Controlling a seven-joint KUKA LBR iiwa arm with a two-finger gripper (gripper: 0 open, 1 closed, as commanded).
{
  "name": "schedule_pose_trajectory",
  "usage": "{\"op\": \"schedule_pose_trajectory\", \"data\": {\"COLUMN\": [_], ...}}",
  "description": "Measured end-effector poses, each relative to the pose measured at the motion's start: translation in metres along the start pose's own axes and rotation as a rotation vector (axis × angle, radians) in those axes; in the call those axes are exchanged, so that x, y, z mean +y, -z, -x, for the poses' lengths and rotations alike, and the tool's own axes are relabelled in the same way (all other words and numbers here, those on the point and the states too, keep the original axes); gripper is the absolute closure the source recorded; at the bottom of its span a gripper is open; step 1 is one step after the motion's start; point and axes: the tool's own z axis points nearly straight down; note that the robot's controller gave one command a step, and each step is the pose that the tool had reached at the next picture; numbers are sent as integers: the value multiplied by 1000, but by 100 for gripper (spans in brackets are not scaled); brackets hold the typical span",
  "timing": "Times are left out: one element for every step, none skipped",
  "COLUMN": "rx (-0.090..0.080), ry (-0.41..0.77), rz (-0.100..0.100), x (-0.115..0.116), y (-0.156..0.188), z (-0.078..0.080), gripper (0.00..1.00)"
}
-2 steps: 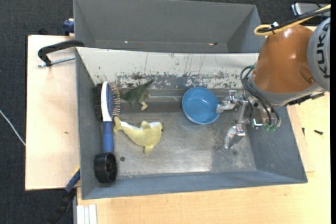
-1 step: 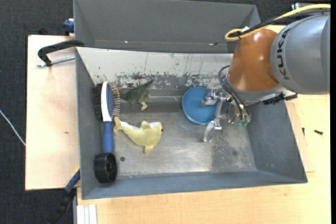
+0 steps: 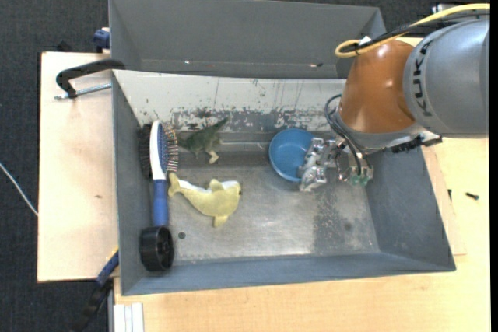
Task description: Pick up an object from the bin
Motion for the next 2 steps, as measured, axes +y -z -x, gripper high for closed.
{"op": "schedule_pose_trajectory", "data": {"rx": [2, 0], "ry": [-3, 0], "rz": [-2, 0], "x": [-1, 0], "y": [-2, 0], "z": [-1, 0], "gripper": [0, 100]}}
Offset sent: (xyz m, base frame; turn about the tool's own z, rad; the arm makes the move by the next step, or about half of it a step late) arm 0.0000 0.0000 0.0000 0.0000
